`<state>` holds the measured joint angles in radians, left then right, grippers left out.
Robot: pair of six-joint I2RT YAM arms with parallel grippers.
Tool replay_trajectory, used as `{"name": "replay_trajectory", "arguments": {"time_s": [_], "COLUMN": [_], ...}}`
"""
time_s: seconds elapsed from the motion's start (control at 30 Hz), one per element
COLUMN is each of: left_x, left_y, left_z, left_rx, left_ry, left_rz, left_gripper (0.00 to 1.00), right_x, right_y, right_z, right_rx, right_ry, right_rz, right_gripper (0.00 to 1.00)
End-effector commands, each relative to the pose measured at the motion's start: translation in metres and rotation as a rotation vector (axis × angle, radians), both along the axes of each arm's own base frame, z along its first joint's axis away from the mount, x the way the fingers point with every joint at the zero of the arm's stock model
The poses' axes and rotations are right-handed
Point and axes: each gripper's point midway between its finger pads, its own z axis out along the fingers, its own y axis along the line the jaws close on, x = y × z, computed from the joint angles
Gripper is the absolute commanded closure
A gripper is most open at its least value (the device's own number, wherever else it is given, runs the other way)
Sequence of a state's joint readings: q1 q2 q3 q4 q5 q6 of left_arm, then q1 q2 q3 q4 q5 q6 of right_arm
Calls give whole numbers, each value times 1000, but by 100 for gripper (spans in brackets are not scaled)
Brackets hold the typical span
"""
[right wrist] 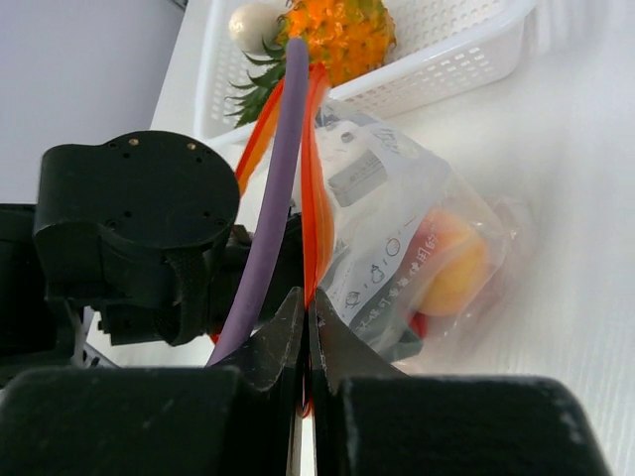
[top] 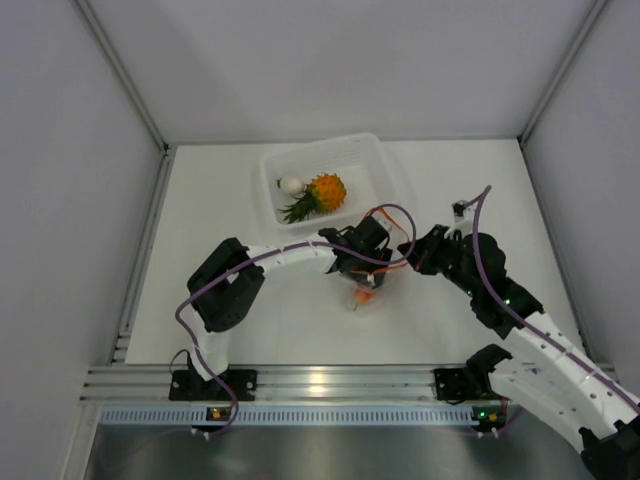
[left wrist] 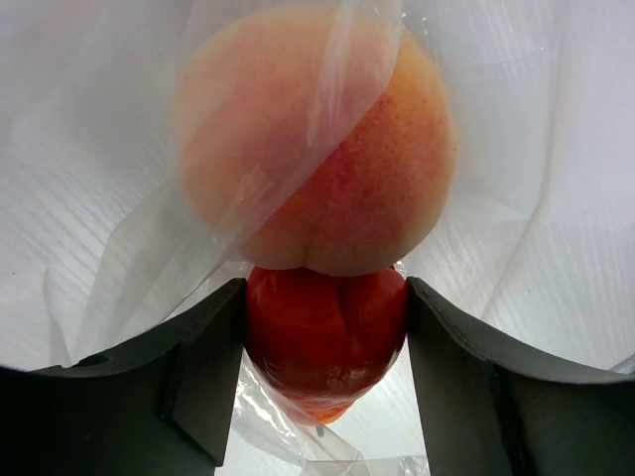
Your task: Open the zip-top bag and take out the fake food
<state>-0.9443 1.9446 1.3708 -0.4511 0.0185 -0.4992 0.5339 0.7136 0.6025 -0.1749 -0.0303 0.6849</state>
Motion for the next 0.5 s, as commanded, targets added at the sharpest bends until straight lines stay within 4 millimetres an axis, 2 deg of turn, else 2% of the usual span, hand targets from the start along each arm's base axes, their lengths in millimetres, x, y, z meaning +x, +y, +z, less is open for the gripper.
{"name": "replay_trajectory", "arguments": {"time_s": [0.0, 0.17, 0.2, 0.23, 0.47], "left_x": [7, 4, 1, 1, -9], "left_y": [-7, -19, -19, -22, -28], "left_z": [37, 69, 67, 77, 87], "left_rx": [-62, -156, -161, -193, -250], "left_ry": [-95, -181, -188, -209, -259], "left_rz": [5, -13, -30, -38, -114], "left_gripper": [100, 100, 100, 100, 100], "right_x": [14, 26, 28, 31, 40], "right_y": [-10, -11, -10, -11, -13], "right_z": [33, 42, 43, 46, 60], "right_rx": [-15, -87, -97, -110, -187], "right_ry": [-104, -130, -133, -139, -175], "right_rz": [-52, -60, -59, -61, -64], "right_gripper": [100, 100, 100, 100, 100]}}
